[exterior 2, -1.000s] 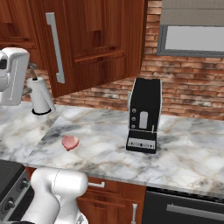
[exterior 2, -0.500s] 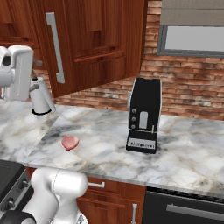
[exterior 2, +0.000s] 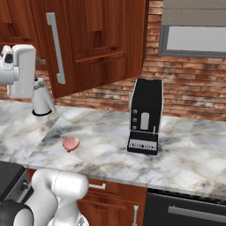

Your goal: Retrieve the tupperware from the cabinet, then place the raw meat into the tupperware to avoid contamination.

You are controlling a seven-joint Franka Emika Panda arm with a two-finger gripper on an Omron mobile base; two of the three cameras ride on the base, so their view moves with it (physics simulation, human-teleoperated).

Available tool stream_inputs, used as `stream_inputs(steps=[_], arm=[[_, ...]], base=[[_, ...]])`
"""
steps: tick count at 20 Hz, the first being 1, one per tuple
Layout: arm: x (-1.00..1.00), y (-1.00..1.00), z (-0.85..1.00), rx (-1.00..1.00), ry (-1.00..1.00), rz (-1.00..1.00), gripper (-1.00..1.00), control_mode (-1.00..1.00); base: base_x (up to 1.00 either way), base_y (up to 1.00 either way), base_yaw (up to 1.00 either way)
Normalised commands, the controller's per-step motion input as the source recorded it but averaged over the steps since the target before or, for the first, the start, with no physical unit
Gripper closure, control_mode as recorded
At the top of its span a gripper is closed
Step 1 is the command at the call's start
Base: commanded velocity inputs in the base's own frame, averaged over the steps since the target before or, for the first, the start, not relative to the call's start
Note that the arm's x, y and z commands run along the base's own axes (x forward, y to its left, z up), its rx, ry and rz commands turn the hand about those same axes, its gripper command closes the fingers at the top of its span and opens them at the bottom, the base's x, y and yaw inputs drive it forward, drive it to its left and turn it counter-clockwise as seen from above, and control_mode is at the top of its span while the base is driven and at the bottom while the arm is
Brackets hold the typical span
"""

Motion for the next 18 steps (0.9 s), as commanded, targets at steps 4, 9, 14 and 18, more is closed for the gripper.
stream_inputs(steps=[4, 9, 14, 18], arm=[[0.16, -0.09, 0.00, -0.05, 0.02, -0.09, -1.00, -1.00], [0.06, -0.16, 0.00, -0.05, 0.02, -0.09, -1.00, -1.00], [-0.01, -0.24, 0.00, -0.04, 0.00, -0.08, -1.00, -1.00], [-0.19, -0.34, 0.00, -0.02, 0.00, -0.07, -1.00, -1.00]], base=[[0.00, 0.00, 0.00], [0.00, 0.00, 0.00], [0.00, 0.00, 0.00], [0.00, 0.00, 0.00]])
